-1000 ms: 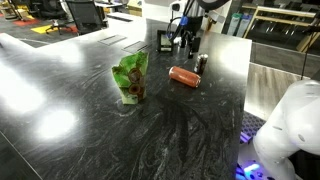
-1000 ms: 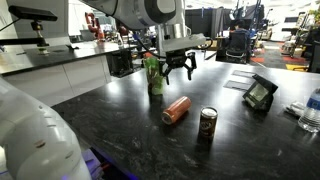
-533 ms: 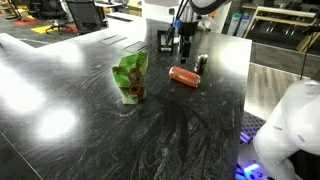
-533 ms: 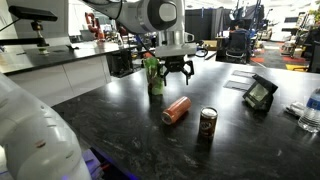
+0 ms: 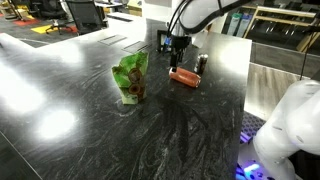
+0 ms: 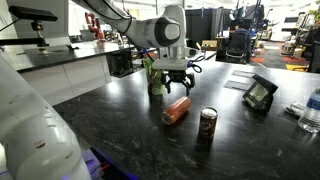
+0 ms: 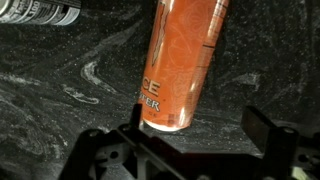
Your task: Move the orange can, then put the black can upright
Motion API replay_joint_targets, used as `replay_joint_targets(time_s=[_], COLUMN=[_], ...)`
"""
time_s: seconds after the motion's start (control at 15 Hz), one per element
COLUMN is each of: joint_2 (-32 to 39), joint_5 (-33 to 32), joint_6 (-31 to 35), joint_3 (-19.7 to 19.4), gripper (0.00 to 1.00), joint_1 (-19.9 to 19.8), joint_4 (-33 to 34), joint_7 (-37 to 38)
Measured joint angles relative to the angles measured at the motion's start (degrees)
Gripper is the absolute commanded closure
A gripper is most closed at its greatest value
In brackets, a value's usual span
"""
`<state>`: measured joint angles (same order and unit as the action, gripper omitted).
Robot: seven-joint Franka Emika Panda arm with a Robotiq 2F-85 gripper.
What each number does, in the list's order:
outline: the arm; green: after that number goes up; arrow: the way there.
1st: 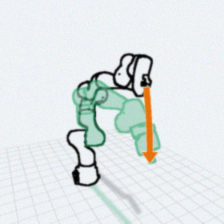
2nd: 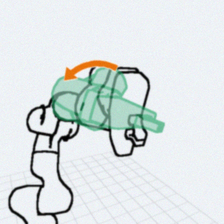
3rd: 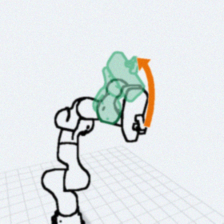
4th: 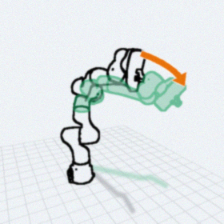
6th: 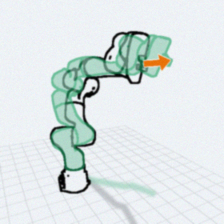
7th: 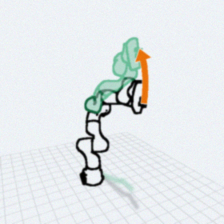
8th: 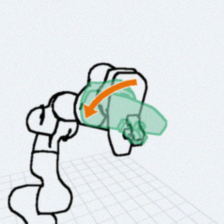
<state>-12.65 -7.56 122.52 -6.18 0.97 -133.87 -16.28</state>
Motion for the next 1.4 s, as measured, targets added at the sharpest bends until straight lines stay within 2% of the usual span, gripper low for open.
replay_joint_targets(time_s=[0.27, 0.53, 1.13, 1.2, 1.33, 1.4], joint_2=[1.7, 2.4, 3.4, 3.7, 4.4, 4.7], joint_5=[-0.1, -0.3, -0.9, -0.9, -0.9, -0.8], joint_6=[4.0, 4.6, 8.5, 8.8, 9.6, 10.0], joint_3=[0.0, 0.1, 0.2, 0.2, 0.2, 0.2], gripper=[0.00, 0.00, 0.01, 0.26, 0.28, 0.36], joint_1=[-0.9, -1.0, -1.5, -1.7, -1.8, -1.9], joint_4=[-1.8, -2.8, -5.2, -5.2, -5.2, -5.2], joint_7=[6.2, 10.1, 12.5, 12.5, 12.5, 12.4])
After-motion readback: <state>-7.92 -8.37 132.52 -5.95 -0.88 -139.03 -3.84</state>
